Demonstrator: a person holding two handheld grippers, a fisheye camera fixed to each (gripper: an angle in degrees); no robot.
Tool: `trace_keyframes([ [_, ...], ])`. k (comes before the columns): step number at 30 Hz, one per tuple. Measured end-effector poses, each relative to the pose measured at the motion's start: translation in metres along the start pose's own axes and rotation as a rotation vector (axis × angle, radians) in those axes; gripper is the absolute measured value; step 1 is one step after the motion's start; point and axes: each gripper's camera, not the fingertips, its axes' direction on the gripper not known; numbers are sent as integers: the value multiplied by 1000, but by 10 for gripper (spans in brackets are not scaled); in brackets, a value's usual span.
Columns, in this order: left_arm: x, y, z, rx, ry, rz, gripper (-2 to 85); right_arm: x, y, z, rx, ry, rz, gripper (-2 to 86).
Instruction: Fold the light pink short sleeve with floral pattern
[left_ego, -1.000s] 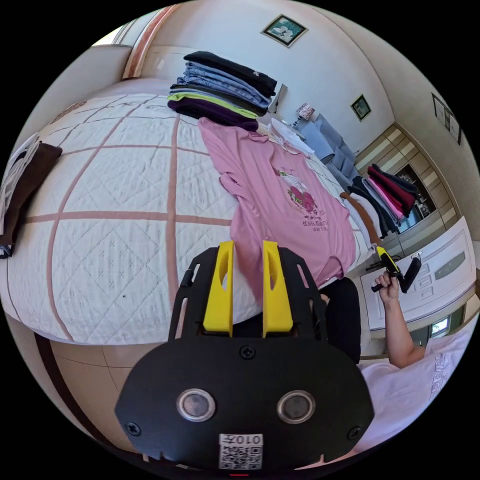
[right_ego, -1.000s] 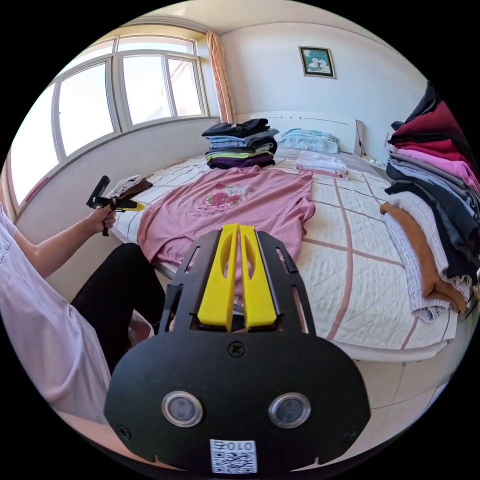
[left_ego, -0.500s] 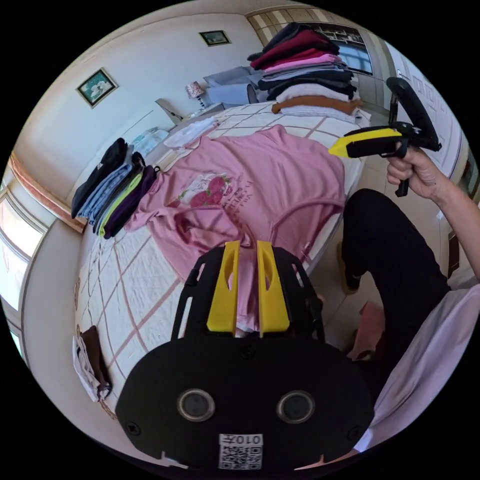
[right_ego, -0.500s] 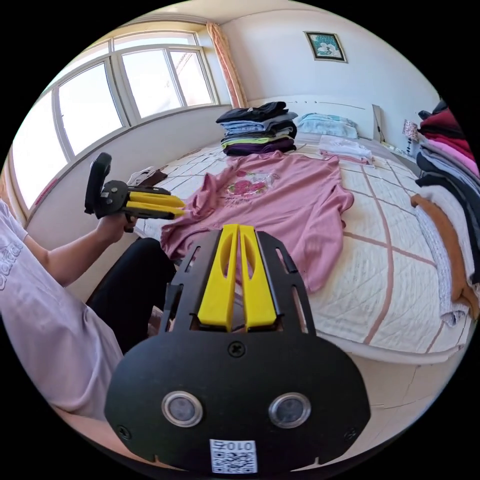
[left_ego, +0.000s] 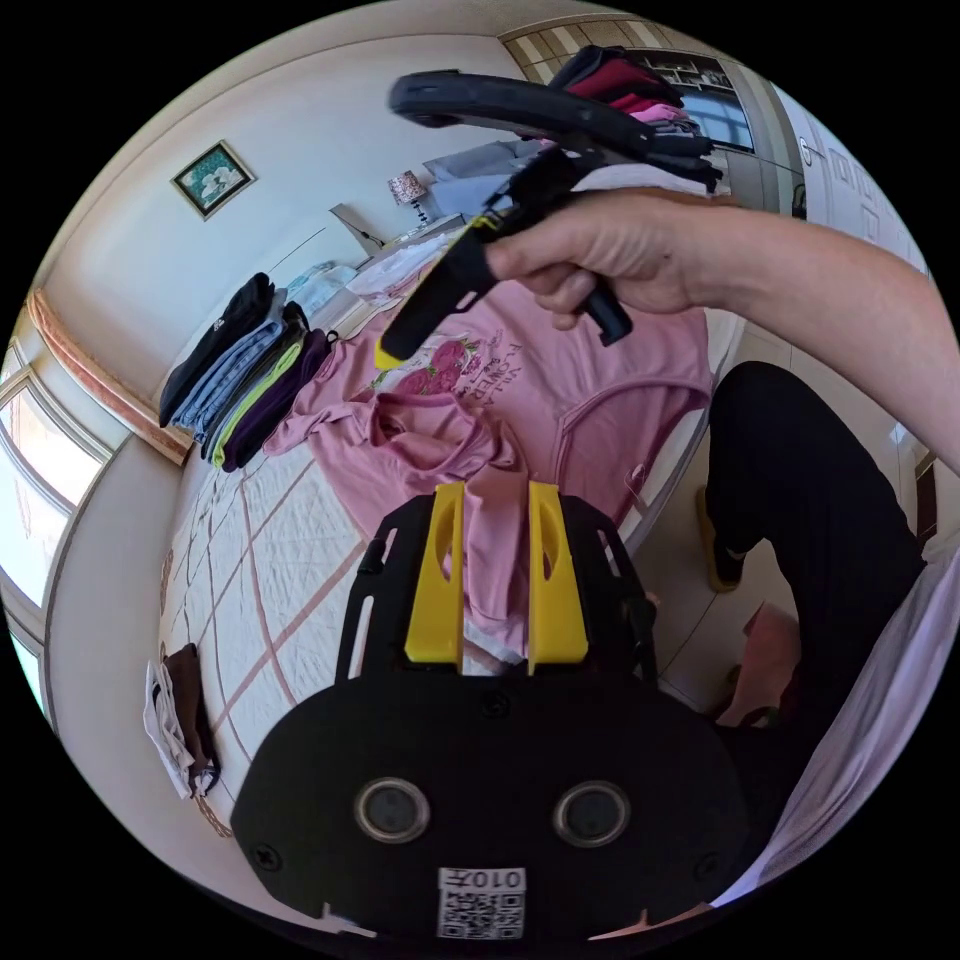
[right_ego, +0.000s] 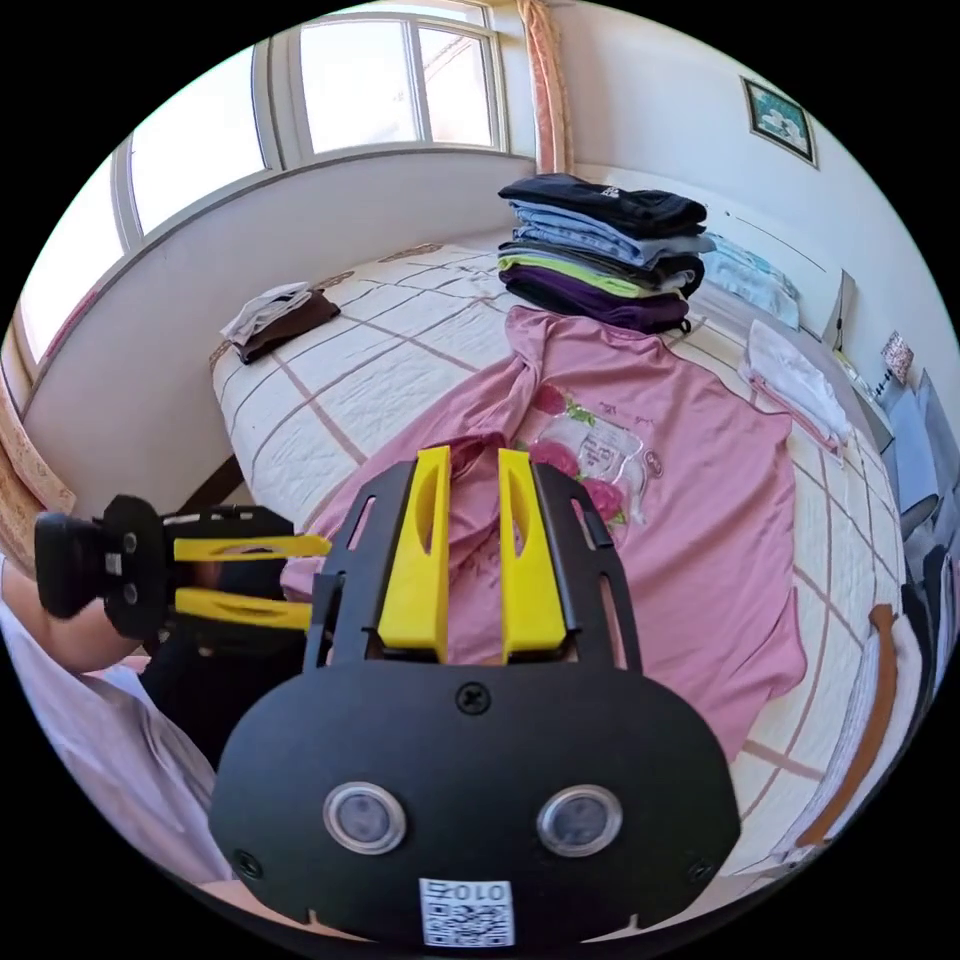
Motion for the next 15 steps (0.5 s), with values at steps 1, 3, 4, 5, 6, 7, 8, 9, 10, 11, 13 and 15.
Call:
trace_keyframes([
  [1, 2, -4, 7, -12, 17, 21, 62, -1, -8, 5, -16, 27, -13, 70],
  [3, 1, -8, 16, -37, 35, 33, 55, -2, -32, 30, -104, 88, -62, 71],
  [4, -3, -7, 20, -42, 44, 28, 46, -2, -37, 37, -131, 94, -66, 71],
  [5, -9, -4, 19, -30, 56, 13, 35, -2, -42, 51, -181, 90, -75, 69],
  [6, -13, -2, 18, -19, 59, 2, 30, -2, -45, 63, -216, 72, -87, 64],
  [7, -23, 6, 14, 6, 61, -32, 18, -3, -46, 68, -227, 60, -91, 60],
  [8, -37, 15, 10, 32, 97, -74, 12, -4, -47, 76, -246, 46, -95, 52],
  [9, -46, 21, 8, 46, 128, -100, 9, -6, -49, 79, -260, 48, -102, 42],
  [10, -65, 37, 2, 80, 183, -170, 6, -8, -51, 78, -260, 42, -107, 40],
  [11, -87, 58, -6, 117, 219, -256, 4, -11, -58, 70, -237, 20, -104, 36],
  [13, -117, 96, -19, 166, 256, -380, 1, -20, -71, 48, -144, -15, -97, 35],
  [15, -145, 140, -33, 205, 252, -517, 0, -39, -95, 21, -32, -68, -112, 34],
])
